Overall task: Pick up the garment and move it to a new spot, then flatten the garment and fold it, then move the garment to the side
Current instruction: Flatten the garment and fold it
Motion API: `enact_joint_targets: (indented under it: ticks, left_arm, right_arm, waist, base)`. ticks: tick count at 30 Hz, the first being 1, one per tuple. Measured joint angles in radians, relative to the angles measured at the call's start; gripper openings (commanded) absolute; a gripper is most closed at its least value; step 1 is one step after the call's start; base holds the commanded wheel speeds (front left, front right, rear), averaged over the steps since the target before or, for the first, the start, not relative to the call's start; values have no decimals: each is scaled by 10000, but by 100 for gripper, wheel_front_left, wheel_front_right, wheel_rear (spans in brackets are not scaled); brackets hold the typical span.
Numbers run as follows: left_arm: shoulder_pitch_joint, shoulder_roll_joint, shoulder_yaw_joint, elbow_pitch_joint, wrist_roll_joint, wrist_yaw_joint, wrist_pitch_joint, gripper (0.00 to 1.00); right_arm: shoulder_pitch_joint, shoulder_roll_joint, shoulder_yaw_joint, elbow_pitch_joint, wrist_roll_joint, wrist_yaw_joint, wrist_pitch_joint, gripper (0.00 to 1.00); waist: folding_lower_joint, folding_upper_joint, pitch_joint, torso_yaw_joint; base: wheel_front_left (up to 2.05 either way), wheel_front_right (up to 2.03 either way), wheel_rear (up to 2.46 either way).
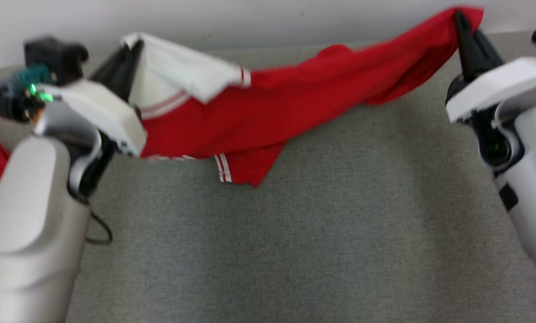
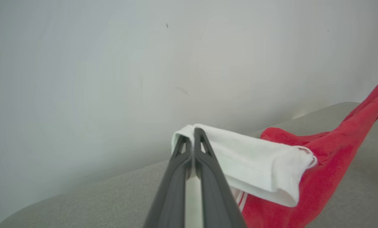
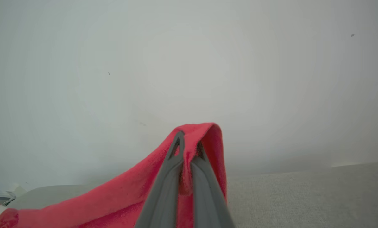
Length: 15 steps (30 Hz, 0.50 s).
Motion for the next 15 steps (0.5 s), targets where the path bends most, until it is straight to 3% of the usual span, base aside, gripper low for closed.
enact_joint_targets:
  ticks: [8, 15]
  left_arm:
    - [-3646, 203, -1035, 2642, -161, -71, -1062, 0]
    - [-6604, 159, -1156, 4548, -863, -75, -1615, 0]
  right_arm:
    - [-2551, -299, -119, 1089, 309, 0, -186, 0]
    - [-4872, -545, -286, 1716, 493, 0, -90, 0]
  waist:
    - [1, 0, 1049, 130]
    - [1, 0, 1902, 290]
  base:
    - [0, 0, 0]
    - [0, 0, 0]
